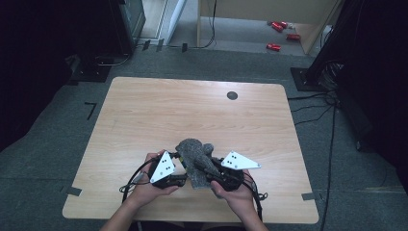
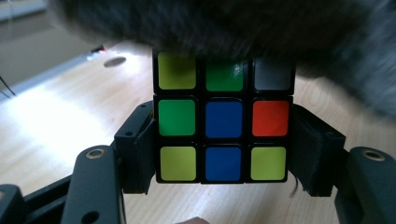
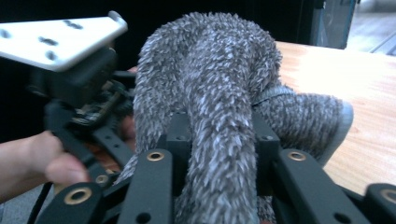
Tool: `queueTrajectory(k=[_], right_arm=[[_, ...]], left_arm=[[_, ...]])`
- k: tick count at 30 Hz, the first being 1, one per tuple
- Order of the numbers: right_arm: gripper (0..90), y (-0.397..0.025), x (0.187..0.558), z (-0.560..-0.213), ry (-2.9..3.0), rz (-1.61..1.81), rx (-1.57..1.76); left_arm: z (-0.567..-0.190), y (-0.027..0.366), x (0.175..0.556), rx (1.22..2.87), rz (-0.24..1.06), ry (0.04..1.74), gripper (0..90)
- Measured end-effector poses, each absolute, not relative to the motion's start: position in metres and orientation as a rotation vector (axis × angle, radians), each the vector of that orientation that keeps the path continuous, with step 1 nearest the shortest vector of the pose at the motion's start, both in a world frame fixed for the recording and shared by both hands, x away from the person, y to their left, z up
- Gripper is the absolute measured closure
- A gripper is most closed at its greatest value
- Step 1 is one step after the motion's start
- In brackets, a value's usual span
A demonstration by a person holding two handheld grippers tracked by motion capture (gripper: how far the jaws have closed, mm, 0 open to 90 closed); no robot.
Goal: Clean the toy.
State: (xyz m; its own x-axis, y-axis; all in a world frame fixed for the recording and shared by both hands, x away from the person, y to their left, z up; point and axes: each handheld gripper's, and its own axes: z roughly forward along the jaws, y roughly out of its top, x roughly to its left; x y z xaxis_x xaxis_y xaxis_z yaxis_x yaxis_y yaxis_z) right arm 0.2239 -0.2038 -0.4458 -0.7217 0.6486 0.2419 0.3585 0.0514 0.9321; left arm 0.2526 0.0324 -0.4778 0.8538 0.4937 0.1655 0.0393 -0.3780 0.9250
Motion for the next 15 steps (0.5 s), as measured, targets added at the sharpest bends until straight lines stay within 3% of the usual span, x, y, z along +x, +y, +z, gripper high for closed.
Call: queueTrajectory(k=[15], right_arm=[[70.5,-0.220,0.233,-0.452,2.092,1.817,1.173]], left_arm=[[-0.478,0.033,0.251,1.903,0.513,0.371,35.1]])
